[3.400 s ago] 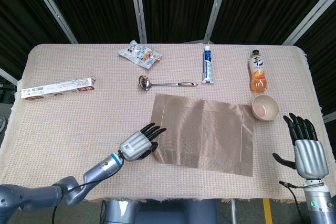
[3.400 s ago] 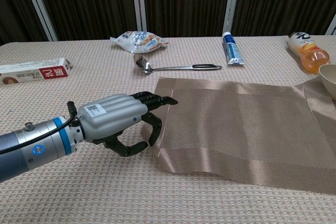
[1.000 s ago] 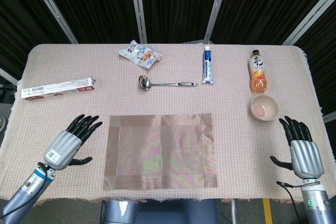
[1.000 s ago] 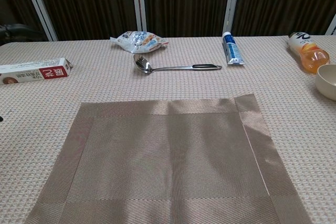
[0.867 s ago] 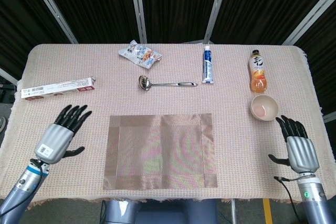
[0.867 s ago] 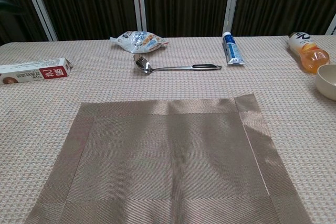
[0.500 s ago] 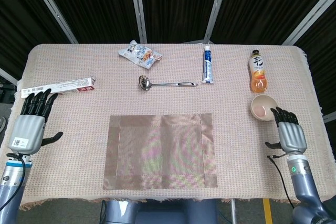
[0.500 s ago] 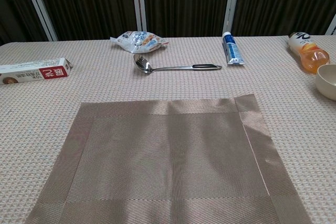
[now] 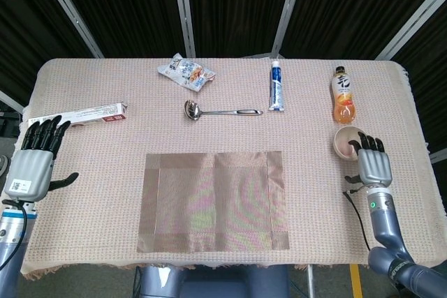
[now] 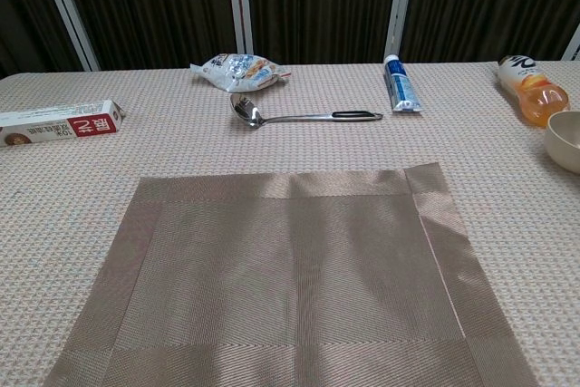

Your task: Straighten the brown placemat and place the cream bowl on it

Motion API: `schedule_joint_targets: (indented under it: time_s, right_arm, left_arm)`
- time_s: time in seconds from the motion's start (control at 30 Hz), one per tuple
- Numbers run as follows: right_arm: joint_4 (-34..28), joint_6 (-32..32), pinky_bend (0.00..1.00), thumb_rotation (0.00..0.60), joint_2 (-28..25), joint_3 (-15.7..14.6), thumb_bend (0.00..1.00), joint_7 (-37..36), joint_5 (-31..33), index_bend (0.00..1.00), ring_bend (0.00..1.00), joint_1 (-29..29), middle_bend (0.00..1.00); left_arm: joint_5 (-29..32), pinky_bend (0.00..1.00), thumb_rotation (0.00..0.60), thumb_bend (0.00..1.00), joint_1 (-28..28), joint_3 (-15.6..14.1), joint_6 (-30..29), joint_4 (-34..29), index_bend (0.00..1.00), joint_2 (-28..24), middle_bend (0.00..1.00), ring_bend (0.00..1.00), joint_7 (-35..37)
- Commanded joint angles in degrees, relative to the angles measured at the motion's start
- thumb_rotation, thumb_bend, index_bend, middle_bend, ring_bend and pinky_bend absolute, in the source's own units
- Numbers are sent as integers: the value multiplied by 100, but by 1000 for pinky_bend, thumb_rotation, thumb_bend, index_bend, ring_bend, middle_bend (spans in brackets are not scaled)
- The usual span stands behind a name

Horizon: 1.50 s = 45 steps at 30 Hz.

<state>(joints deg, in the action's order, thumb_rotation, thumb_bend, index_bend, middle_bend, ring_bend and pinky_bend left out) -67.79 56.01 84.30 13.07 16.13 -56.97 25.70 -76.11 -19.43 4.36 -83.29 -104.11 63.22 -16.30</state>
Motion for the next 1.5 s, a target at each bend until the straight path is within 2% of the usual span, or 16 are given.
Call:
schedule_joint_targets:
  time_s: [0.03,0.07,0.1,0.23,0.33,0.5,0.77,0.93,1.07,1.17,1.3,1.4,1.5]
  right_arm:
    - [380,-77,0,600,246,-2,145,-102,-97,246,0,132,0]
    - [507,-93,0,600,314,-7,170,-123,-124,331,0,162,0]
    - [700,-127,0,600,418,-10,207,-155,-151,479,0,207,0]
    - [1235,-223,0,600,686,1,302,-296,-226,611,0,327,0]
    - [1525,-155,0,600,829,-14,319,-413,-348,719,0,355,0]
    - [1836,-98,0,600,961,-52,324,-590,-512,778,0,366,0]
    - [1925,89,0,600,977,-81,324,-879,-770,787,0,333,0]
    - [1425,594,0,600,692,-182,324,-1039,-1220,787,0,242,0]
    - [716,1062,0,600,279,-355,323,-978,-1788,787,0,207,0]
    - [-79,1216,0,600,-178,-554,323,-853,-2322,787,0,276,0]
    - [-1078,996,0,600,-781,-728,323,-612,-2887,787,0,553,0]
    - [-1433,752,0,600,-945,-768,323,-540,-3173,787,0,808,0]
    - [-1795,235,0,600,-1005,-761,323,-492,-3316,787,0,1188,0]
  left_arm:
    - [12,0,600,0,6,17,32,9,0,-6,0,0,34]
    - [8,0,600,0,9,23,40,9,0,-9,0,0,46]
    - [-1,0,600,0,17,30,47,5,0,-15,0,0,65]
    - [-33,0,600,0,44,56,51,8,0,-28,0,0,99]
    - [-29,0,600,0,59,81,63,17,0,-27,0,0,113]
    - [-54,0,600,0,69,96,101,15,0,-18,0,0,113]
    - [-95,0,600,0,104,118,124,-9,0,-16,0,0,113]
    - [-129,0,600,0,129,128,132,-32,0,-34,0,0,148]
    - [-161,0,600,0,139,134,157,-45,0,-48,0,0,180]
    - [-187,0,600,0,140,133,192,-53,0,-53,0,0,209]
    - [-206,0,600,0,136,133,253,-63,0,-60,0,0,248]
    - [-207,0,600,0,132,135,283,-70,0,-61,0,0,272]
    - [-196,0,600,0,129,141,320,-71,0,-69,0,0,305]
